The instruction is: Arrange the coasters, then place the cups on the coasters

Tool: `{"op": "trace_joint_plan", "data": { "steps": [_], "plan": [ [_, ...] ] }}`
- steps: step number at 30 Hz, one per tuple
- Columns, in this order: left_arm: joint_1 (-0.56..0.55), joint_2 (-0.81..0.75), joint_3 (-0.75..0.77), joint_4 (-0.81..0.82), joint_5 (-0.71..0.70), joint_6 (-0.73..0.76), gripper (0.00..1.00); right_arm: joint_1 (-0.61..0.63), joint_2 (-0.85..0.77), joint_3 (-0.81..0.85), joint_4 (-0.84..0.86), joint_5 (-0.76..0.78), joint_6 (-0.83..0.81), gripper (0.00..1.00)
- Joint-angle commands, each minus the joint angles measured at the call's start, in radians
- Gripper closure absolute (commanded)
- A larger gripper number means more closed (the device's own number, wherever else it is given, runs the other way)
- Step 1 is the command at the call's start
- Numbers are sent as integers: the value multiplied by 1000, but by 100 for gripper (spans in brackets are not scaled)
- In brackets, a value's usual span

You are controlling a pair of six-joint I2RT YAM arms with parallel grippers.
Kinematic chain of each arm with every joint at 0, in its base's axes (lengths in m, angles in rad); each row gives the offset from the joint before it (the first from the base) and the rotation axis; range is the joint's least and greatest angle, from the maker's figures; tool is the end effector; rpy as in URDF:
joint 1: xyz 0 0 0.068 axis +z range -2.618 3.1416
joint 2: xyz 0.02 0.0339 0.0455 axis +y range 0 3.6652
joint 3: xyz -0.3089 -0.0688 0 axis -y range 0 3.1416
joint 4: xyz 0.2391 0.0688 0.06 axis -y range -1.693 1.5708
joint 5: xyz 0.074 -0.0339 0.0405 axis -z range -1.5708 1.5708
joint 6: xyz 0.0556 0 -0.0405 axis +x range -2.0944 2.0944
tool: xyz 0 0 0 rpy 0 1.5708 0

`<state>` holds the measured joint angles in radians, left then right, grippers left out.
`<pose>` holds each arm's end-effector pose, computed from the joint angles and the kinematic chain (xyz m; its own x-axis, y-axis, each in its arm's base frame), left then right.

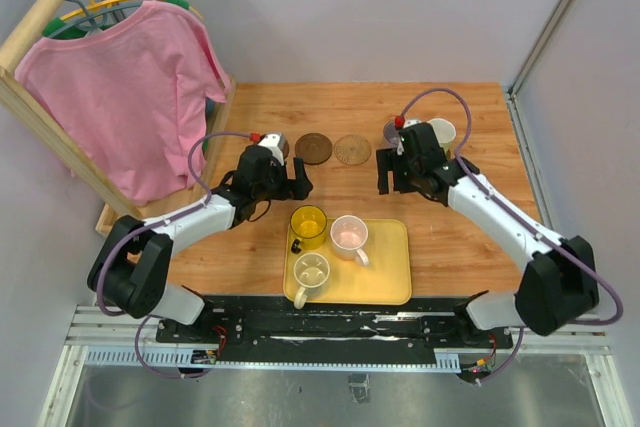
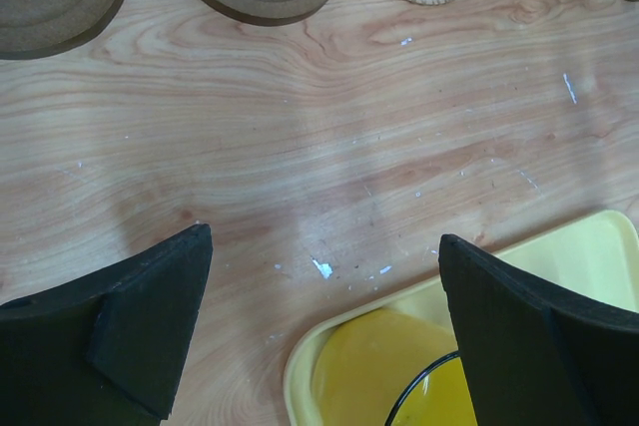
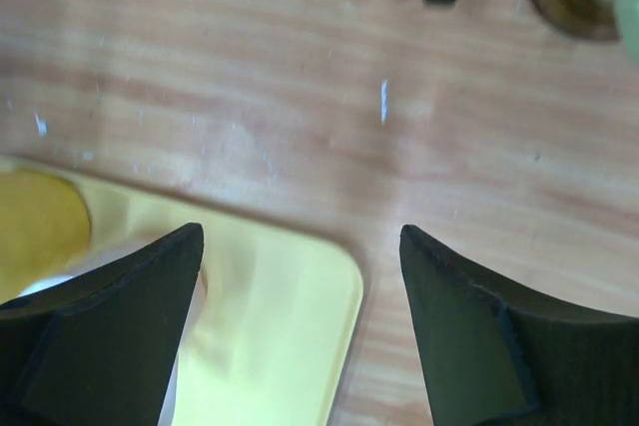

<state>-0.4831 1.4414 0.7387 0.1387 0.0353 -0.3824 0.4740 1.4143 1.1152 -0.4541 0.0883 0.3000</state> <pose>0.2744 -0.1461 0.2418 -0.6223 -0.0947 -0.7770 0.2786 0.9009 -0.3329 0.2802 0.1382 0.3170 -0.6988 -0.0277 -0.7147 -0.1998 0.9670 0.1580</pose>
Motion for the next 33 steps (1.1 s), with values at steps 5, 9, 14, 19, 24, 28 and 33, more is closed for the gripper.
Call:
{"op": "trace_joint_plan", "data": {
  "steps": [5, 9, 14, 19, 24, 28, 33],
  "plan": [
    [8, -59, -3, -11, 7, 27, 0, 179, -221, -196, -43, -50, 102, 12],
    [7, -59, -15, -12, 3, 31, 0, 282, -277, -256, -26, -19, 121, 10],
    [6, -47, -18, -11, 23, 17, 0, 329, -316, -323, 30, -78, 117, 9],
    [6, -43, -26, -2, 36, 14, 0, 362, -294, -334, 12, -107, 100, 12],
    [6, -44, -37, 0, 38, 12, 0, 416, -236, -326, 16, -96, 107, 15],
    [6, -51, -47, 2, 43, 11, 0, 462, -192, -316, 35, -84, 127, 18],
    [6, -52, -61, 10, 51, 11, 0, 487, -131, -319, 55, -81, 150, 24]
  ]
}}
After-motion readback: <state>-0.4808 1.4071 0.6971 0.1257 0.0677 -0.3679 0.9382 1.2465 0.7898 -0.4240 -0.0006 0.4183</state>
